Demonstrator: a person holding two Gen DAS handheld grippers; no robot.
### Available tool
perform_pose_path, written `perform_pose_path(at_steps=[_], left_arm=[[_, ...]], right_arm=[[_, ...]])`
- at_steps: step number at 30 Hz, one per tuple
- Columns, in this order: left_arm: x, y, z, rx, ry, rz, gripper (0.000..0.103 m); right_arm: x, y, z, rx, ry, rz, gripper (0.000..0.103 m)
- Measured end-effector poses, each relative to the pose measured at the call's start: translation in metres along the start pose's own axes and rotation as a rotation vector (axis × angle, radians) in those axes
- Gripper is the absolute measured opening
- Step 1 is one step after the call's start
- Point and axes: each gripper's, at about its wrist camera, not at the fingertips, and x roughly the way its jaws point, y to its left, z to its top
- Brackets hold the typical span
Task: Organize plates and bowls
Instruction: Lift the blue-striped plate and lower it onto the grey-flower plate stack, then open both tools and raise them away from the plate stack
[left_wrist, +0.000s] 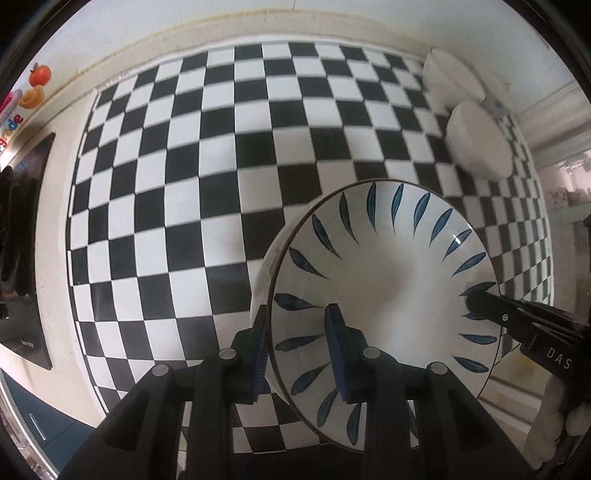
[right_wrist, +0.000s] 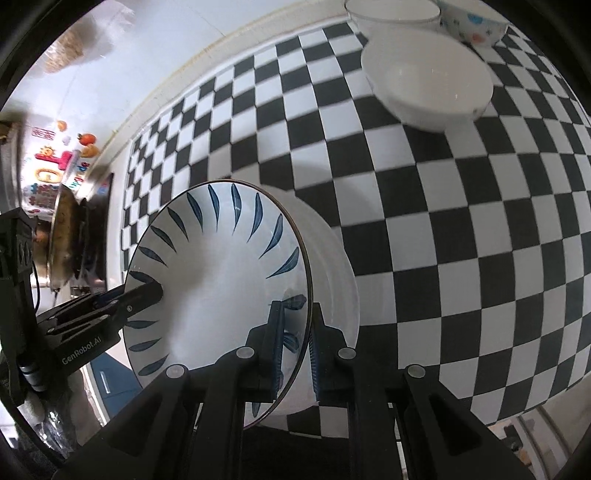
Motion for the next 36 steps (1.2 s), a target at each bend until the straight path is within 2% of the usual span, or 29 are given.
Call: perform_pose_path(at_steps=[9,21,27,36], left_arm=[[0.024,0.003,-0.002,-0.013,0.050,0.001,0.026],[0.042,-0.010,-0.006,0.030,0.078,0.011,0.026],[0.044,-0.017,-0.005,0.024,0.077,0.032,0.026],[0.044,-0.022,-0.006,0.008,0.070,0.080,0.027]], right_arm=[[0.022,0.001,-0.005,-0.010,0.030,-0.042,0.014],[0.028,0.004,-0.001,-0.028,0.005,-0.115,0.014],[0.026,0.001,-0.003,-0.025,-0.004,-0.128,0.015],[0.029,0.009,-0.003,-0.011,0.006,-0.170,0.022]])
